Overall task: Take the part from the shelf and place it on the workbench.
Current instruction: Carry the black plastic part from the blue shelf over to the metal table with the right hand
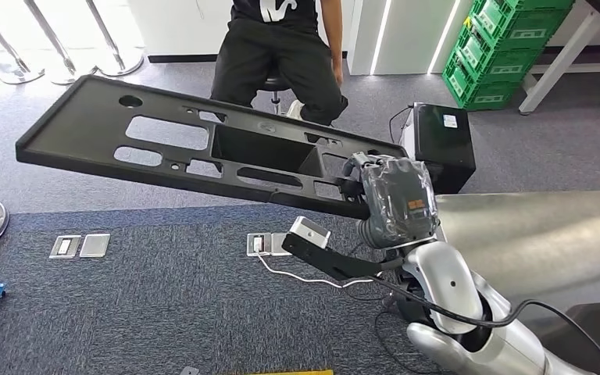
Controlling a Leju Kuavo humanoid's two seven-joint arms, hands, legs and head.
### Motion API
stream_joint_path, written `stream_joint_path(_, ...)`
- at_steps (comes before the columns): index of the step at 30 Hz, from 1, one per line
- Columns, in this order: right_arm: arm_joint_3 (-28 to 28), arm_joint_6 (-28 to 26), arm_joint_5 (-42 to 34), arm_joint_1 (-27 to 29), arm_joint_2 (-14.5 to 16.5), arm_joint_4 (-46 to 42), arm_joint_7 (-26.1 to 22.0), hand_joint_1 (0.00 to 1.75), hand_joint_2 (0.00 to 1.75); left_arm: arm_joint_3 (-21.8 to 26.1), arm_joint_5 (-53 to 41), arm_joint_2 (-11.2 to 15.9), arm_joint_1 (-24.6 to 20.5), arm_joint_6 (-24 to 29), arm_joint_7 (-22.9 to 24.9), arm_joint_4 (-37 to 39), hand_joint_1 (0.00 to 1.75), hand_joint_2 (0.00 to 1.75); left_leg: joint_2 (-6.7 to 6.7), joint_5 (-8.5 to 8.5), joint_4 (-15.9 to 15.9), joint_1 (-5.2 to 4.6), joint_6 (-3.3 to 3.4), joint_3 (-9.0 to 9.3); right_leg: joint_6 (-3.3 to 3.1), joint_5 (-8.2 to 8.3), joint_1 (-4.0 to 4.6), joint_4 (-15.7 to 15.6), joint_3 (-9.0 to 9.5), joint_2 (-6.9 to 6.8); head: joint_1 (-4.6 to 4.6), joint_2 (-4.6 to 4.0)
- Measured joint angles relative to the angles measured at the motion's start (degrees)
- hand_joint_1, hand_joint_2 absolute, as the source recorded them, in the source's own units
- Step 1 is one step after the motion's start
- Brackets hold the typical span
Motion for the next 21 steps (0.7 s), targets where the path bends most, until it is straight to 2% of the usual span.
stream_joint_path(2, 0.05, 0.01, -0.19, -0.45, 0.0, 0.01, 0.01, 1.75, 1.75, 0.13, 0.1, -0.01, -0.3, 0.11, -0.24, 0.03, 0.0, 1.75, 0.64, 0.3, -0.52, 0.11, 0.58, 0.25, 0.47, -2.62, -0.09, 4.49, -2.02, -1.38, 0.67, 0.0)
stream_joint_path(4, 0.19, 0.02, -0.43, -0.77, 0.02, 0.02, 0.01, 1.75, 1.75, 0.16, 0.18, -0.01, -0.4, 0.18, -0.45, 0.06, 0.0, 1.75, 1.25, 0.3, -0.55, -0.04, 0.81, 0.28, 0.84, -5.91, -0.26, 12.1, -5.69, -2.53, 1.34, 0.0)
stream_joint_path(5, 0.28, 0.03, -0.51, -0.8, 0.03, 0.02, 0.02, 1.75, 1.75, 0.16, 0.2, -0.01, -0.38, 0.19, -0.5, 0.06, 0.0, 1.75, 1.55, 0.26, -0.53, -0.08, 0.81, 0.3, 0.96, -6.56, -0.33, 14.74, -7.03, -2.74, 1.56, 0.0)
stream_joint_path(6, 0.38, 0.04, -0.55, -0.81, 0.03, 0.02, 0.02, 1.75, 1.75, 0.16, 0.21, -0.01, -0.38, 0.21, -0.52, 0.06, 0.0, 1.75, 1.84, 0.19, -0.51, -0.09, 0.78, 0.35, 1.03, -6.1, -0.38, 15.3, -7.38, -2.88, 1.8, 0.0)
stream_joint_path(7, 0.45, 0.04, -0.55, -0.83, 0.03, 0.02, 0.01, 1.75, 1.75, 0.16, 0.22, -0.01, -0.4, 0.24, -0.54, 0.06, 0.0, 1.75, 2.09, 0.1, -0.49, -0.09, 0.7, 0.45, 1.04, -4.63, -0.4, 13.51, -6.55, -3.05, 2.07, 0.0)
stream_joint_path(9, 0.54, 0.05, -0.55, -0.97, 0.03, 0.02, 0.02, 1.75, 1.75, 0.17, 0.22, -0.01, -0.49, 0.28, -0.6, 0.06, 0.0, 1.75, 2.52, -0.21, -0.44, -0.14, 0.36, 0.76, 0.89, -0.86, -0.29, 5.57, -2.56, -4.07, 2.59, 0.0)
stream_joint_path(10, 0.55, 0.06, -0.55, -1.07, 0.04, 0.02, 0.01, 1.75, 1.75, 0.17, 0.24, -0.01, -0.54, 0.28, -0.62, 0.07, 0.0, 1.75, 2.69, -0.37, -0.34, -0.26, 0.13, 0.83, 0.64, 0.28, -0.13, 2.13, -0.92, -4.54, 2.77, 0.0)
stream_joint_path(11, 0.56, 0.07, -0.55, -1.17, 0.05, 0.02, 0.01, 1.75, 1.75, 0.18, 0.25, -0.01, -0.58, 0.28, -0.63, 0.07, 0.0, 1.75, 2.84, -0.47, -0.28, -0.39, -0.11, 0.84, 0.37, 0.75, 0.04, 0.0, 0.05, -4.86, 2.82, 0.0)
stream_joint_path(14, 0.59, 0.07, -0.55, -1.34, 0.14, 0.02, 0.0, 1.75, 1.75, 0.19, 0.24, -0.01, -0.63, 0.25, -0.64, 0.08, 0.0, 1.75, 3.33, -0.72, -0.17, -0.45, -0.94, 0.89, -0.63, 0.75, 0.28, -0.94, 0.18, -4.23, 2.38, 0.0)
stream_joint_path(16, 0.6, 0.05, -0.54, -1.51, 0.22, 0.02, 0.0, 1.75, 1.75, 0.2, 0.14, -0.01, -0.64, 0.18, -0.65, 0.08, 0.0, 1.75, 2.8, -2.29, 1.81, -0.24, -1.51, 0.35, -1.35, 0.94, 0.18, -1.3, 0.36, -3.75, 2.01, 0.0)
stream_joint_path(17, 0.61, 0.05, -0.53, -1.59, 0.27, 0.02, 0.0, 1.75, 1.75, 0.2, 0.09, -0.02, -0.59, 0.16, -0.65, 0.08, 0.0, 1.75, 2.33, -3.9, 4.44, -0.16, -1.69, -0.7, -1.65, 1.01, 0.12, -1.45, 0.45, -3.54, 1.68, 0.0)
stream_joint_path(19, 0.64, 0.04, -0.52, -1.66, 0.31, 0.02, 0.0, 1.75, 1.75, 0.21, 0.03, -0.04, -0.31, 0.15, -0.64, 0.08, 0.0, 1.75, 1.75, -7.53, 11.92, -0.13, -1.8, -4.15, -1.97, 0.96, 0.27, -1.42, 0.47, -3.01, 0.9, 0.0)
stream_joint_path(20, 0.67, 0.05, -0.53, -1.66, 0.32, 0.02, 0.0, 1.75, 1.75, 0.21, 0.03, -0.05, -0.11, 0.15, -0.64, 0.08, 0.0, 1.75, 1.69, -8.51, 15.04, -0.13, -1.8, -5.74, -2.03, 0.94, 0.35, -1.39, 0.48, -2.67, 0.62, 0.0)
stream_joint_path(21, 0.69, 0.05, -0.55, -1.67, 0.32, 0.02, 0.0, 1.75, 1.75, 0.2, 0.03, -0.05, 0.05, 0.16, -0.64, 0.08, 0.0, 1.75, 1.67, -8.38, 16.37, -0.13, -1.75, -6.53, -2.06, 0.93, 0.42, -1.33, 0.49, -2.28, 0.44, 0.0)
